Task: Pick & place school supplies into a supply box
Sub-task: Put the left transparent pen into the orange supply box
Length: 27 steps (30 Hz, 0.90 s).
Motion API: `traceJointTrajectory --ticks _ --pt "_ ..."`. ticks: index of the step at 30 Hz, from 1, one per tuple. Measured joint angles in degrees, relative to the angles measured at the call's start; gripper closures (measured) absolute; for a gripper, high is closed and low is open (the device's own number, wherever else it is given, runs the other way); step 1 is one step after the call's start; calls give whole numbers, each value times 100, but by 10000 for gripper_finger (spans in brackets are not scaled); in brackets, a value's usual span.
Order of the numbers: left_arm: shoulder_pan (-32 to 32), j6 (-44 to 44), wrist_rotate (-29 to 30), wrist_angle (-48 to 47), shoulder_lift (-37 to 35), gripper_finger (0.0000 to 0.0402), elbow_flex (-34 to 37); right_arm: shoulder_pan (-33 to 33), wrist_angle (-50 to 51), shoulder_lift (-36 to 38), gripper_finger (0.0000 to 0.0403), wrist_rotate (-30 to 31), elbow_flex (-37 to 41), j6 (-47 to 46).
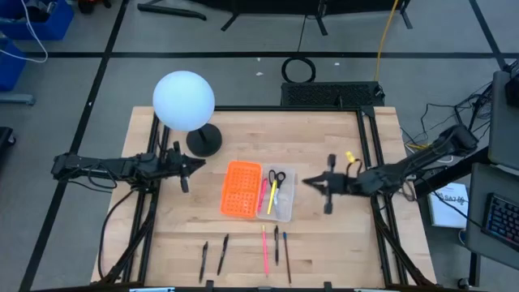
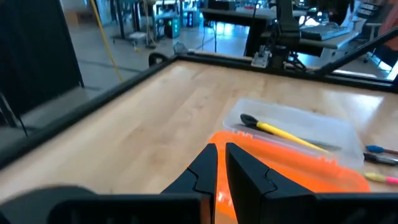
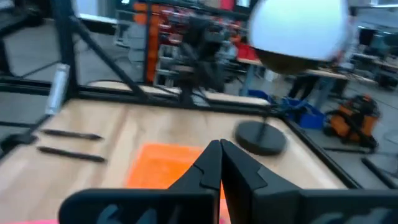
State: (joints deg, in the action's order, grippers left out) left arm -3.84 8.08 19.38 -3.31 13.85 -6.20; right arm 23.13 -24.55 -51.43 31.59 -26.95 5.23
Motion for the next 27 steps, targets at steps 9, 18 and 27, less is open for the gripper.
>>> traceJointTrajectory --ticks 9,18,27 --pt "0 682 -1 -256 2 360 0 -592 446 2531 403 -1373 1560 -498" --pt "0 1639 -209 -590 2 360 0 -592 -203 3315 403 -1433 2528 -150" --pt "-1054 3441 -543 -1548 907 395 -970 -592 -616 3288 403 -1088 2589 399"
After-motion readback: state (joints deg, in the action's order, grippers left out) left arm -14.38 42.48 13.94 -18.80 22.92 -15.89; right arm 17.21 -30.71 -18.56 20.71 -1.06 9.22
